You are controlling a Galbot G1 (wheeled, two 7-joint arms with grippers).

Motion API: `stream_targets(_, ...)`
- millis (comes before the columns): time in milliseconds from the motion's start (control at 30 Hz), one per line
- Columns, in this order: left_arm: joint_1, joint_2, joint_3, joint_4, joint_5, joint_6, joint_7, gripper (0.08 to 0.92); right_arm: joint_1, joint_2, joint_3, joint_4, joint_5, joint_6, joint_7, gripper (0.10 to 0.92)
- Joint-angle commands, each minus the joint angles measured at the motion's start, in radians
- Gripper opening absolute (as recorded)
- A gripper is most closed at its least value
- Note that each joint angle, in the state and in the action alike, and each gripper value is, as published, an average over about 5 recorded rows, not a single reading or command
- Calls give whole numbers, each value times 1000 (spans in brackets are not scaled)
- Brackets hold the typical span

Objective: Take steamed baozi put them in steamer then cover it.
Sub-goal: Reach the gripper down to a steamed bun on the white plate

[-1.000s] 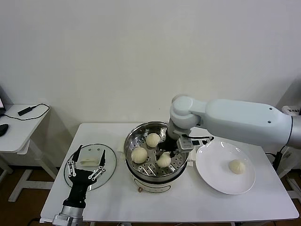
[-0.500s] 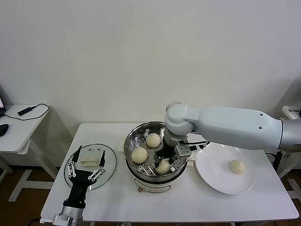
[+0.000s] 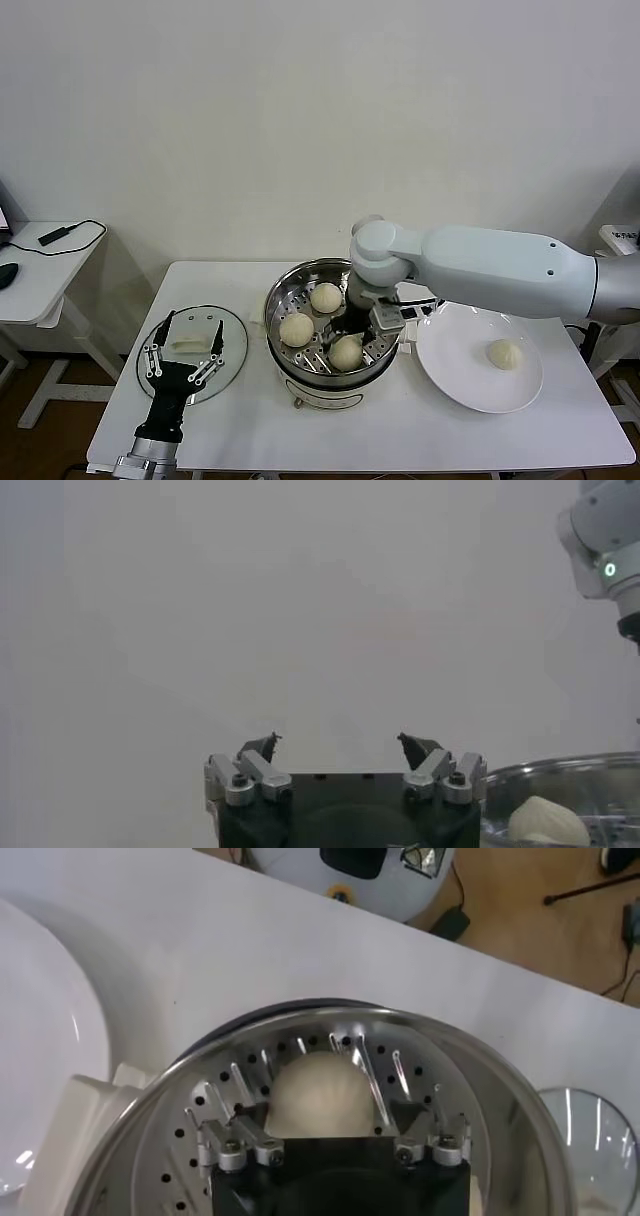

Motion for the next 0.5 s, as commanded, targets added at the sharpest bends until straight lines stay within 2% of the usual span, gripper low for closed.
stream_targets(33,0,2,2,-1,0,0,2,823,55,-128,142,-41,177,-99,-77,823)
stream_targets(267,3,6,8,-12,1,2,3,823,136,-378,142,-167,558,-635,-230,823)
stream_targets(367,2,8,11,-17,1,3,2,823,132,-455,90,-267,626,-726,-257,823)
stream_targets(500,-2,11,15,-22,1,5,2,823,78,-523,47,-385,621,-745,-240,823)
